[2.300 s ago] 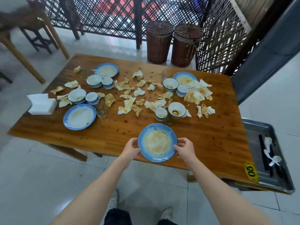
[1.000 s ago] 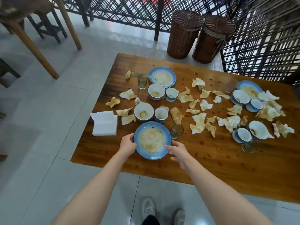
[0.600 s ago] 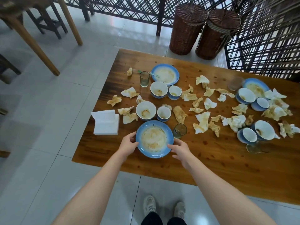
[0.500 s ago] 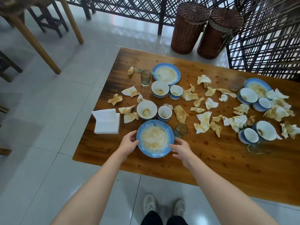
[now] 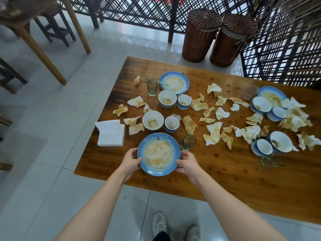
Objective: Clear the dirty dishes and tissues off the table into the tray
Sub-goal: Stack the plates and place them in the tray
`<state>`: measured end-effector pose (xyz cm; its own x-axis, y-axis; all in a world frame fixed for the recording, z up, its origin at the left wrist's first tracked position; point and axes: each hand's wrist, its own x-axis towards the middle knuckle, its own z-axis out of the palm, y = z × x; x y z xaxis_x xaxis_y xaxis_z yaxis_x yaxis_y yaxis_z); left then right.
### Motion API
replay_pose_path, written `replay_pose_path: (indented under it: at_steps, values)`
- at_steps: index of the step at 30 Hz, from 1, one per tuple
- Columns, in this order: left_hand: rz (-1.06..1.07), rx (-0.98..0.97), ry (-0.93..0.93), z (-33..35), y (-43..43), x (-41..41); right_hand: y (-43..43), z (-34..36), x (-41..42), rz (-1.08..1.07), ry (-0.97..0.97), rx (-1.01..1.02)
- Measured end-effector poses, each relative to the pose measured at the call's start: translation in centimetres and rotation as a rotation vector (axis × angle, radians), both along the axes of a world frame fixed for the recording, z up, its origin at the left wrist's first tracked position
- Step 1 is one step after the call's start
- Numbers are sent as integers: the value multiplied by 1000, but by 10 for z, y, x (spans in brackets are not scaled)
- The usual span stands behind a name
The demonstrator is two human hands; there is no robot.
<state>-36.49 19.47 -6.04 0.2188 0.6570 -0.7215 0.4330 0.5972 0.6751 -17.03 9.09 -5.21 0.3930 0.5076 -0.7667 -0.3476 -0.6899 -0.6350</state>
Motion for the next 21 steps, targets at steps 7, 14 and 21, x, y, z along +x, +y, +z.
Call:
replay_pose_path:
  at_steps: [7,14,21]
  values:
    - [21,49,-38,26,-19,5,-19,18,6,-8,21,93]
    - [-50,73,-32,48,-62,47,-74,35,36,-85,17,149]
    - [-161,103,-75,57,-133,114,-164,51,90,-182,-14,181]
